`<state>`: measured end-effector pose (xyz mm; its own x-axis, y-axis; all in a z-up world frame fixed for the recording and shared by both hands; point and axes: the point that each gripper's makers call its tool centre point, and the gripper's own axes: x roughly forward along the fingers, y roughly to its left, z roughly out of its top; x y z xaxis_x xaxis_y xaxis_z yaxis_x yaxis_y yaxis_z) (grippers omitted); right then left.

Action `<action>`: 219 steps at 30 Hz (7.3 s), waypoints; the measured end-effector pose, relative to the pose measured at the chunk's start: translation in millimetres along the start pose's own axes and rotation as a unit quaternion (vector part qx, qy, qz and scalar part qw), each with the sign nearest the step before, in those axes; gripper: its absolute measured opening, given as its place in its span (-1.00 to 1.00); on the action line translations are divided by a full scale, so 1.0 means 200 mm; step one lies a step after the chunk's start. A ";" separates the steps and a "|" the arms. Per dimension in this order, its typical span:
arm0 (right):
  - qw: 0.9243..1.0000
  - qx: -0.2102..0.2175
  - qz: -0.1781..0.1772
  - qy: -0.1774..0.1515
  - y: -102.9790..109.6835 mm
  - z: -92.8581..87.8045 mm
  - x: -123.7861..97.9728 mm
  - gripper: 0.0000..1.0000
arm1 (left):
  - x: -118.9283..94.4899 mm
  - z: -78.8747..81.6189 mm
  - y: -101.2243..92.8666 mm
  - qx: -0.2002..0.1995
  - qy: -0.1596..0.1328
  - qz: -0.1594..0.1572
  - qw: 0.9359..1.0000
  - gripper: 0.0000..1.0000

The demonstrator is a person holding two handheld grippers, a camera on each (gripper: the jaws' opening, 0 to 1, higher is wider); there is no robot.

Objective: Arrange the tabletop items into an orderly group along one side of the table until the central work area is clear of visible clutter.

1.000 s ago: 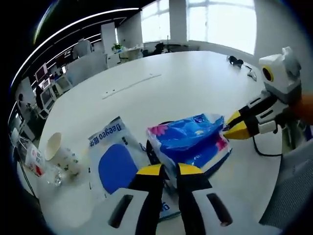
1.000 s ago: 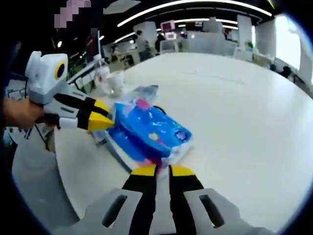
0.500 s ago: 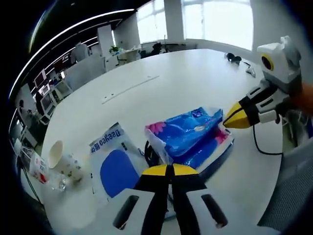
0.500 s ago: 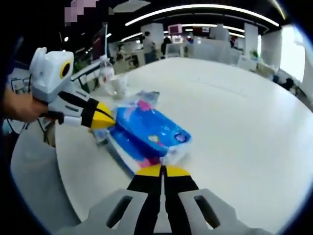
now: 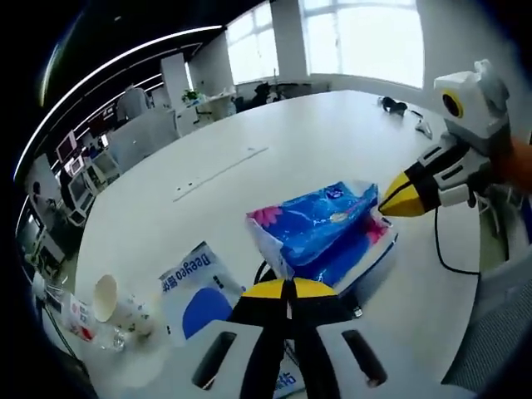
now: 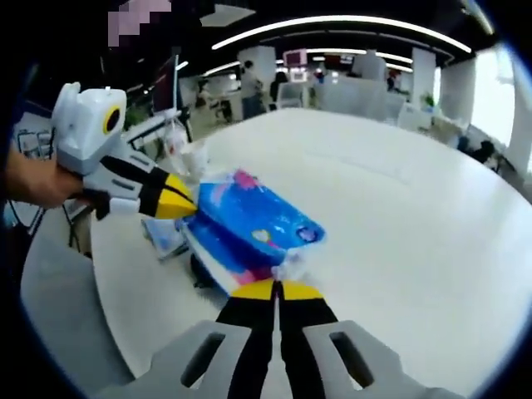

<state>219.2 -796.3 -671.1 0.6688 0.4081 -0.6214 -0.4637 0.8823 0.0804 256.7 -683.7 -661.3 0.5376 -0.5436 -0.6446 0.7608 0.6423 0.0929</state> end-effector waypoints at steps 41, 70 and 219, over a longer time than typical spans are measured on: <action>0.996 0.027 -0.064 -0.049 -0.33 0.18 -0.07 -1.00 | 0.17 0.32 -0.02 0.034 -0.025 -0.010 0.999 -1.00; 0.985 0.117 -0.110 -0.065 -0.56 0.04 0.02 -1.00 | 0.44 0.30 -0.11 0.028 -0.007 -0.038 0.999 -0.99; 0.987 -0.028 -0.097 -0.127 -0.43 0.45 -0.03 0.90 | 0.23 0.45 -0.01 -0.003 -0.075 -0.049 0.996 0.95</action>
<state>307.9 -853.4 -604.3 0.8686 0.2844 -0.4057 -0.3392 0.9382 -0.0685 312.2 -759.5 -623.6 0.5092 -0.6783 -0.5297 0.8106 0.5848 0.0305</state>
